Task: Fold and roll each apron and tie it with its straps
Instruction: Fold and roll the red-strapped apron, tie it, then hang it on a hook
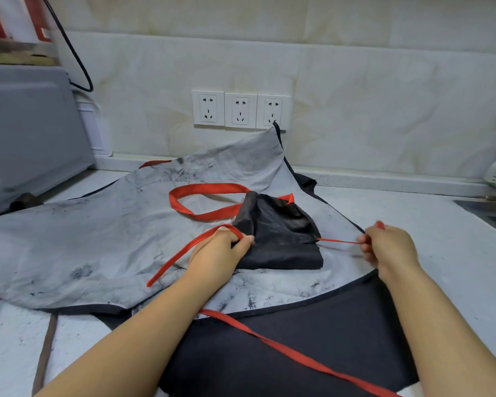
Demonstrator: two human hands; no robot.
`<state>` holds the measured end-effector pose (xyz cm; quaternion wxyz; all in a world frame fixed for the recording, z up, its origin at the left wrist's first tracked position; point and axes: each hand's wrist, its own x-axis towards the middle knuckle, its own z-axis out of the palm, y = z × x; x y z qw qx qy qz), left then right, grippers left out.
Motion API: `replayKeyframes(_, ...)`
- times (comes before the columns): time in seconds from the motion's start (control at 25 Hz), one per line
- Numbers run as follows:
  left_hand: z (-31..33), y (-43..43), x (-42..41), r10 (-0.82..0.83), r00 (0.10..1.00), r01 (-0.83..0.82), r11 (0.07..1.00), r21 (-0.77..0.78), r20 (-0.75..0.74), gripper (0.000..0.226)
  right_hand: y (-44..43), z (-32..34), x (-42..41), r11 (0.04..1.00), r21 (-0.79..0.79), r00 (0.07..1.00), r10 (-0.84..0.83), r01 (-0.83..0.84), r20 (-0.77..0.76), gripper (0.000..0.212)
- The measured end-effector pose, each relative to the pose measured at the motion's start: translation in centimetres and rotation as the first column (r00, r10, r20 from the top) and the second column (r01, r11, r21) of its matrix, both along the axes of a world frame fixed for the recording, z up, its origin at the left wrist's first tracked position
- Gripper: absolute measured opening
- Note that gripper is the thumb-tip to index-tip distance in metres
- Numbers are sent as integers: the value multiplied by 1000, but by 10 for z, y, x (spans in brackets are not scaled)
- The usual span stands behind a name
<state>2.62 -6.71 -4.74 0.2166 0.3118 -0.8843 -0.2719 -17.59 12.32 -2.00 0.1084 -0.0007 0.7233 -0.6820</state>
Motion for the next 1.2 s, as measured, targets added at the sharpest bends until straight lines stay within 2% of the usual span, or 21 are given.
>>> replayKeyframes(0.04, -1, 0, 0, 0, 1000, 0, 1000, -5, -6, 35, 6, -3, -4, 996, -56, 997, -70, 72, 32, 23)
replayKeyframes(0.08, -1, 0, 0, 3, 1000, -3, 1000, -9, -8, 35, 9, -2, -5, 985, -57, 987, -163, 163, -5, 35)
replayKeyframes(0.16, -1, 0, 0, 8, 1000, -8, 1000, -23, -5, 37, 8, 6, 7, 946, 38, 900, -293, 321, -323, 56)
replayKeyframes(0.2, 0, 0, 0, 10, 1000, -10, 1000, -29, -5, 37, 3, 13, 22, 951, 59, 811, -225, 303, -541, 51)
replayKeyframes(0.24, 0, -1, 0, 12, 1000, -12, 999, -29, -10, 36, -5, 17, 37, 970, 134, 699, -49, 204, -713, 37)
replayKeyframes(0.28, 0, -1, 0, 11, 1000, -12, 1000, -26, -20, 35, -15, 17, 47, 957, 277, 574, 179, 88, -799, 20)
replayKeyframes(0.32, -1, -1, 0, 8, 1000, -8, 1000, -23, -27, 34, -23, 18, 60, 906, 423, 471, 370, 7, -801, 9)
replayKeyframes(0.36, -1, -1, 1, 3, 999, -4, 1000, -20, -35, 34, -25, 16, 65, 867, 498, 404, 467, -32, -787, 6)
replayKeyframes(0.4, -1, -1, 1, -1, 999, 0, 1000, -15, -39, 34, -25, 16, 65, 881, 472, 370, 446, -22, -815, 10)
replayKeyframes(0.48, 0, -1, 1, -3, 999, 3, 1000, -5, -41, 35, -15, 28, 64, 983, 159, 313, 125, 88, -941, 25)
replayKeyframes(0.52, 0, -1, 1, -1, 999, 1, 1000, -3, -37, 35, -9, 33, 66, 995, -7, 306, -38, 102, -951, 29)
replayKeyframes(0.56, 0, -1, 1, 3, 999, -3, 1000, -5, -33, 35, -7, 36, 70, 996, -65, 332, -79, 53, -940, 29)
replayKeyframes(0.6, 0, -1, 1, 7, 1000, -7, 1000, -8, -29, 36, -9, 37, 76, 998, -19, 376, 4, -57, -926, 30)
replayKeyframes(0.64, 0, -1, 0, 9, 1000, -9, 1000, -10, -25, 37, -15, 34, 82, 976, 99, 433, 176, -196, -884, 30)
replayKeyframes(0.72, 0, -1, 1, 3, 1000, -3, 1000, -6, -28, 37, -29, 18, 82, 837, 392, 511, 545, -381, -665, 34)
replayKeyframes(0.8, 1, 0, 2, 1, 1000, -1, 1000, 6, -29, 36, -32, 9, 73, 680, 579, 527, 726, -450, -443, 43)
replayKeyframes(0.88, 3, 1, 3, 7, 1000, -7, 1000, 13, -12, 36, -25, 8, 62, 592, 596, 517, 795, -543, -317, 46)
replayKeyframes(0.96, 5, 1, 4, 29, 1000, -29, 999, 33, 8, 34, -15, 8, 57, 516, 568, 484, 846, -641, -223, 38)
replayKeyframes(1.04, 7, 1, 5, 61, 998, -64, 994, 91, 33, 27, -14, 8, 56, 457, 598, 448, 876, -658, -178, 30)
replayKeyframes(1.12, 12, 0, 6, 89, 996, -82, 978, 189, -25, 17, -18, 5, 53, 491, 645, 449, 859, -586, -247, 24)
replayKeyframes(1.2, 12, -8, 8, 101, 983, -69, 977, 201, -155, 23, -21, 3, 52, 535, 633, 462, 835, -560, -298, 18)
